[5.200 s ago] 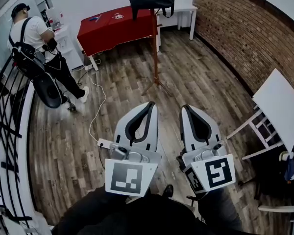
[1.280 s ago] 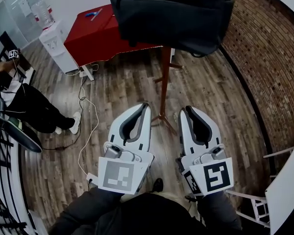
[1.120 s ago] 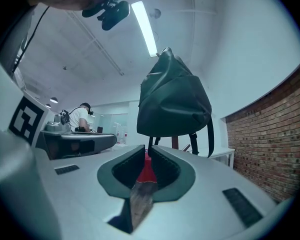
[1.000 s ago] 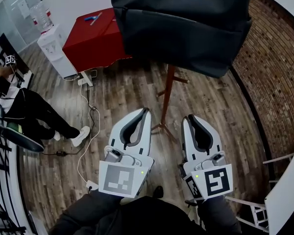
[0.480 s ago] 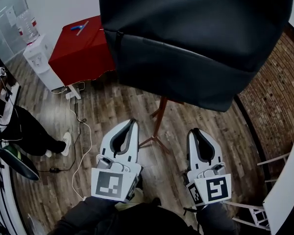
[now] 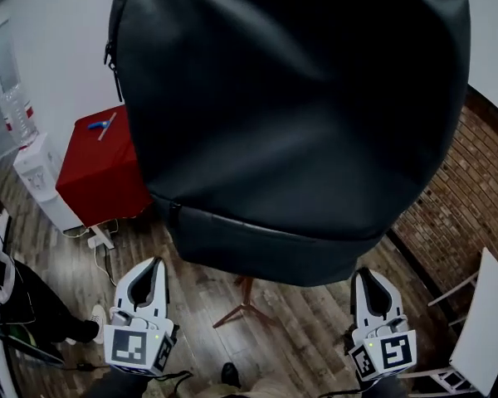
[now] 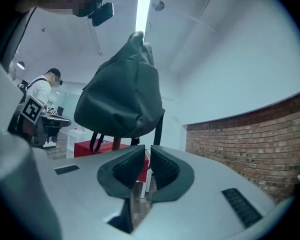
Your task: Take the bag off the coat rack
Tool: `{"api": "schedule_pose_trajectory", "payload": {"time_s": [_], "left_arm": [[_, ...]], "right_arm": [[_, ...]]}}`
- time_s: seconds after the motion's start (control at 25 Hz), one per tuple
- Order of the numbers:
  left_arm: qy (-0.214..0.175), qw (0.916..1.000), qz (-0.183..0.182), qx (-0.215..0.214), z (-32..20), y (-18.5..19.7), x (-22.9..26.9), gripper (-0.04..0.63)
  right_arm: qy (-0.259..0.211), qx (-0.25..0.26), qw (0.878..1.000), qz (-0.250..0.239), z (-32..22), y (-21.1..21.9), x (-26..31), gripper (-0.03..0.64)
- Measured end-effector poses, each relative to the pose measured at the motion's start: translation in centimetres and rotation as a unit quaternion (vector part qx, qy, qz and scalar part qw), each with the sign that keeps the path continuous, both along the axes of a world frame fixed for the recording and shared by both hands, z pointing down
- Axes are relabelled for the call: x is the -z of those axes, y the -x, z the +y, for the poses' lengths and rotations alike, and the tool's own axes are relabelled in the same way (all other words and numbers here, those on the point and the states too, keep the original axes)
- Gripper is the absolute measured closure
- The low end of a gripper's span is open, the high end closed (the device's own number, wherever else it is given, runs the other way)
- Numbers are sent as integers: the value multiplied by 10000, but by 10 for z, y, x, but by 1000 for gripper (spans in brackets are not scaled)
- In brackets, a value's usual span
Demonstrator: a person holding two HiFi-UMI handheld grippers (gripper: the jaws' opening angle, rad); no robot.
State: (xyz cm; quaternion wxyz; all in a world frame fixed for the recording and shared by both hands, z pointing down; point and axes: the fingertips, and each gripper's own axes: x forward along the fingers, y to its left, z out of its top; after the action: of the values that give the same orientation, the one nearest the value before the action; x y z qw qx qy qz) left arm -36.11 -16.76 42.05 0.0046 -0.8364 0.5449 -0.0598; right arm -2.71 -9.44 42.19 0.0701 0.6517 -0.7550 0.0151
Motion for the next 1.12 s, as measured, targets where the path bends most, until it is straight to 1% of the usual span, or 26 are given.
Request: {"api": "schedule_pose_trajectory", "payload": {"time_s": [0.08, 0.2, 0.24, 0.4, 0.48, 0.56, 0.64, 0.72, 0.8, 0.84, 0.92, 0.96, 1.04, 1.12], "left_arm": [[-75, 10000, -30, 28, -14, 9, 22, 586], [-127, 9993, -347, 3, -33, 20, 49, 586], [-144, 9992, -379, 20, -38, 23, 60, 586], [-338, 9988, -293, 212, -51, 38, 110, 586], [-473, 9986, -167, 144, -53, 37, 137, 585], [-585, 9982, -149, 45, -55, 34, 158, 584], [-728, 9972, -160, -20, -56, 30, 178, 584], [-808, 9966, -38, -125, -57, 27, 195, 579], [-805, 9962, 101, -326, -58, 23, 209, 514], [-831, 9956, 150, -416, -59, 20, 217, 503], [-974, 9935, 250, -540, -59, 14, 234, 500], [-1059, 9921, 304, -606, -59, 11, 244, 495], [-1184, 9887, 433, -813, -54, 4, 264, 476], [-1239, 9847, 608, -1063, -49, -4, 282, 430]], "right_arm": [[-87, -32, 9999, 131, -5, -19, 27, 581], [-321, 20, 9992, 224, -14, -30, 73, 581], [-406, 75, 9989, 224, -18, -31, 89, 581], [-644, 426, 9968, 228, -29, -24, 150, 581], [-719, 641, 9952, 168, -29, -16, 177, 581], [-831, 836, 9930, 95, -30, -8, 200, 581], [-1012, 957, 9902, 125, -30, -2, 221, 581], [-1180, 1035, 9875, 140, -29, 3, 239, 567], [-1274, 1129, 9854, 80, -30, 6, 253, 560], [-1295, 1179, 9845, 63, -30, 8, 260, 554], [-1325, 1335, 9821, 129, -33, 18, 277, 533], [-1363, 1481, 9793, 224, -34, 28, 288, 513], [-1465, 1848, 9709, 423, -37, 54, 312, 452], [-1462, 1923, 9695, 421, -35, 53, 316, 378]]}}
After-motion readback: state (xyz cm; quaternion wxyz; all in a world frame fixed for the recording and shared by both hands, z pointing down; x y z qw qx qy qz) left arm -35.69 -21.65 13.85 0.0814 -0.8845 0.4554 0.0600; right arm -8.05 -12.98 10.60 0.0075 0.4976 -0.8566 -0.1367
